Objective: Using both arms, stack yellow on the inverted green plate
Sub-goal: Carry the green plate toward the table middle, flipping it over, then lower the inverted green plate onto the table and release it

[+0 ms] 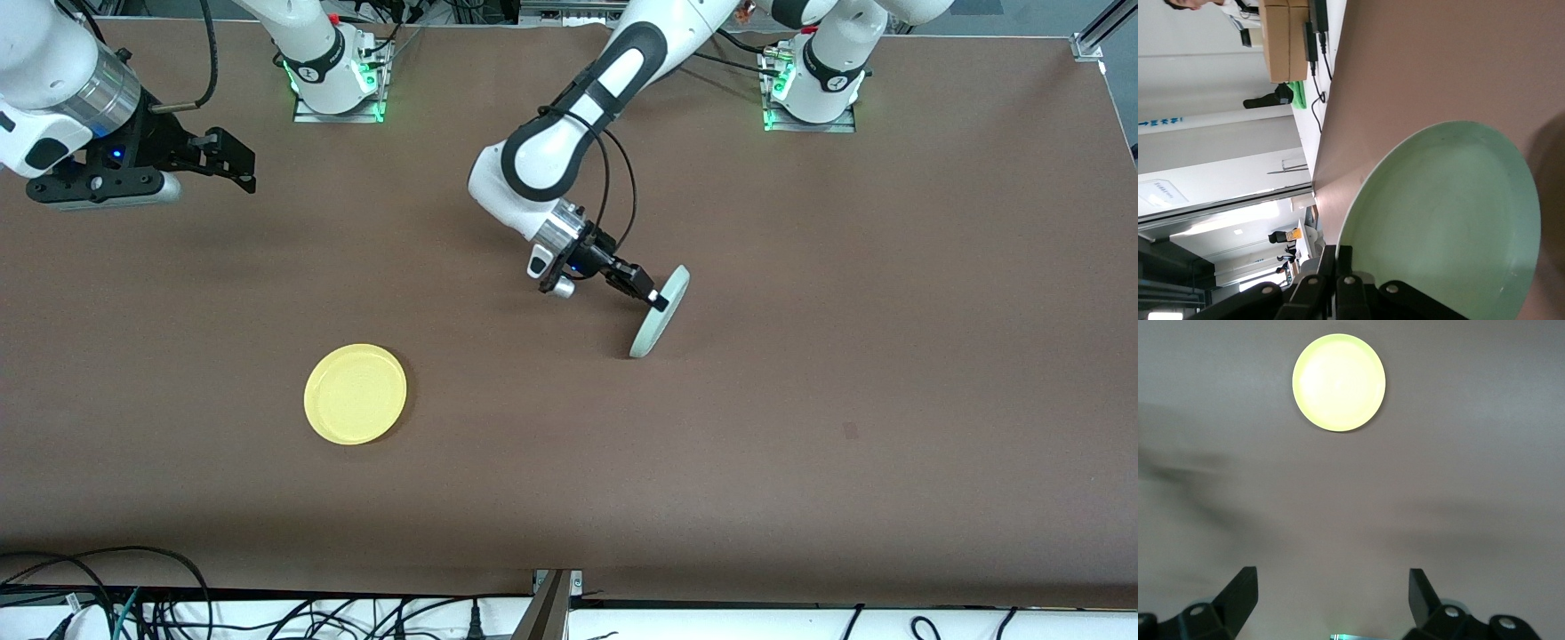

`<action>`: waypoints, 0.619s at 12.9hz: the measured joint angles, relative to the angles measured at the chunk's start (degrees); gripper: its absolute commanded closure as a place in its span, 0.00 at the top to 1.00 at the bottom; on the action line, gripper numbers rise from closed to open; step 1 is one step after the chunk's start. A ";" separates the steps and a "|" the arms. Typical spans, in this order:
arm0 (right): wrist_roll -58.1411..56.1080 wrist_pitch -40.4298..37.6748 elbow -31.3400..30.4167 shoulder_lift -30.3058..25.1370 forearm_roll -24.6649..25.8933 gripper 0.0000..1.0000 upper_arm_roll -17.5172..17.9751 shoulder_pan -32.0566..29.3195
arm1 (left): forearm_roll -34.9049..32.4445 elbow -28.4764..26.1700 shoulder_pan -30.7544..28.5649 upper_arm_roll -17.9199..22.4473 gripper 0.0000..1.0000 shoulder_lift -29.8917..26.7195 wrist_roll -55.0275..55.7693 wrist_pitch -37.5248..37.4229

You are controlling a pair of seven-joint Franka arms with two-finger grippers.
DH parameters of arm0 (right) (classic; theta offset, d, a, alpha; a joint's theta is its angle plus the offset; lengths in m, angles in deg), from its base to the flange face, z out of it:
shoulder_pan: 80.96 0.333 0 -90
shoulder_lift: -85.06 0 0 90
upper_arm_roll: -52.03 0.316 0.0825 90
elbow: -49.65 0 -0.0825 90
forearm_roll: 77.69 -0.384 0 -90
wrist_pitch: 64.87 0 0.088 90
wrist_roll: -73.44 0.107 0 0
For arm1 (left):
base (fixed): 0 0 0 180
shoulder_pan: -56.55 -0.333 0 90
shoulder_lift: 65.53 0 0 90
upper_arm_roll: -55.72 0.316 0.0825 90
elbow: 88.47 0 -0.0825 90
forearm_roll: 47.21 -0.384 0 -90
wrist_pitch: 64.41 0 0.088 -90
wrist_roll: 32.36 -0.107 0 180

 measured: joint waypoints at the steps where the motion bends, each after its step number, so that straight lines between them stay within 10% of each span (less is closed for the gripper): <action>1: -0.26 0.02 0.00 0.20 0.00 1.00 -0.21 -0.04 | 0.00 0.32 0.90 0.03 0.99 0.23 1.68 -0.32; 8: -0.40 0.02 -0.07 0.43 0.00 1.00 -0.30 -0.09 | 26.19 8.91 -1.38 -0.03 1.00 1.53 15.49 19.30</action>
